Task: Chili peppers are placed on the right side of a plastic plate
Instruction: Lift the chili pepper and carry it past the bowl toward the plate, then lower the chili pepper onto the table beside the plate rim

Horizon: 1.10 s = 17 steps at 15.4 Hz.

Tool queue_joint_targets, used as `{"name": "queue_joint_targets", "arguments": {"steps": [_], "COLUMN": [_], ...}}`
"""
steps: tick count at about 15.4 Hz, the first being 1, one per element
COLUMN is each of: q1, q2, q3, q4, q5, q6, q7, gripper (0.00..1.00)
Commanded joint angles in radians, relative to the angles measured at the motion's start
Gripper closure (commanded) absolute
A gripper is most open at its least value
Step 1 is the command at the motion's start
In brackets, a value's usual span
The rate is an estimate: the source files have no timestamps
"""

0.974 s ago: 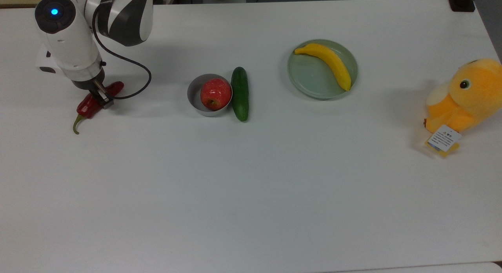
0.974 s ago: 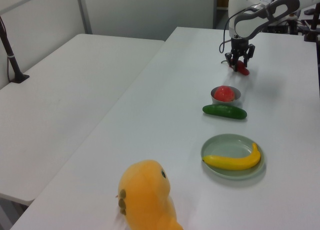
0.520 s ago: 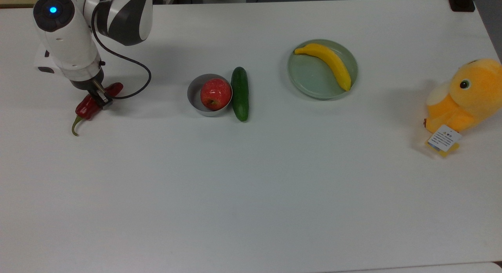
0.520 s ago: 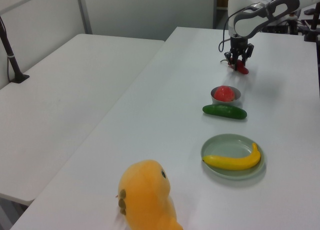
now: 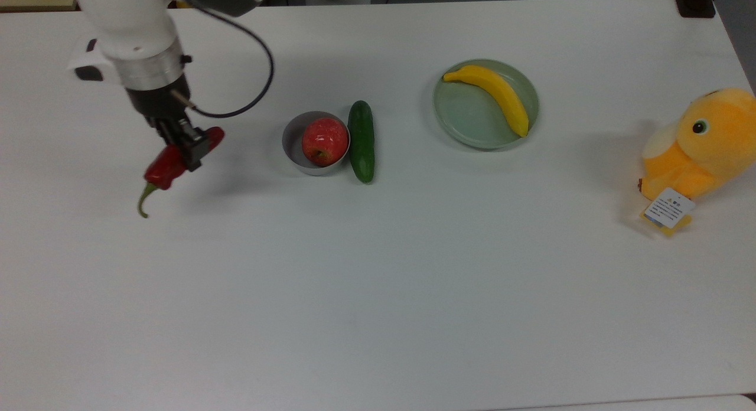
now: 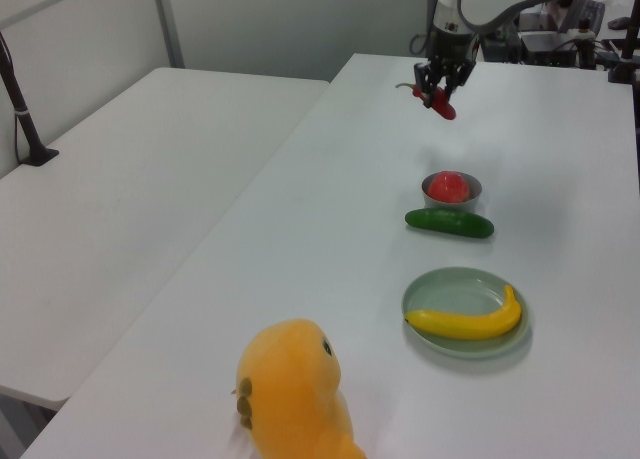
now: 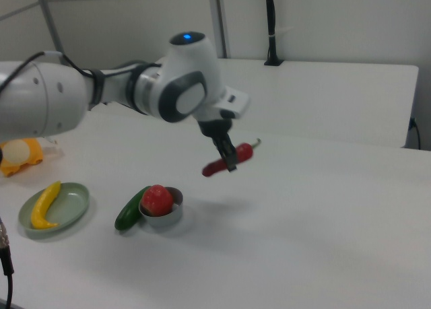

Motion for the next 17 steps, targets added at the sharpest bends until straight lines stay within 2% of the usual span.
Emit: {"name": "queue_joint_targets", "arguments": {"steps": [1, 7, 9, 12, 17], "q1": [0.076, 0.185, 0.246, 0.300, 0.342], "q2": [-0.061, -0.145, -0.169, -0.196, -0.191], "q3": [0.039, 0.116, 0.122, 0.126, 0.143], "q4": [-0.041, -0.087, -0.091, -0.128, -0.205], "q5": [0.021, 0.023, 0.023, 0.021, 0.006], "q6": [-0.005, -0.150, -0.233, -0.308, -0.384], "q7": [-0.011, 0.001, 0.001, -0.001, -0.014], "gripper": [0.64, 0.64, 0.64, 0.64, 0.62]}}
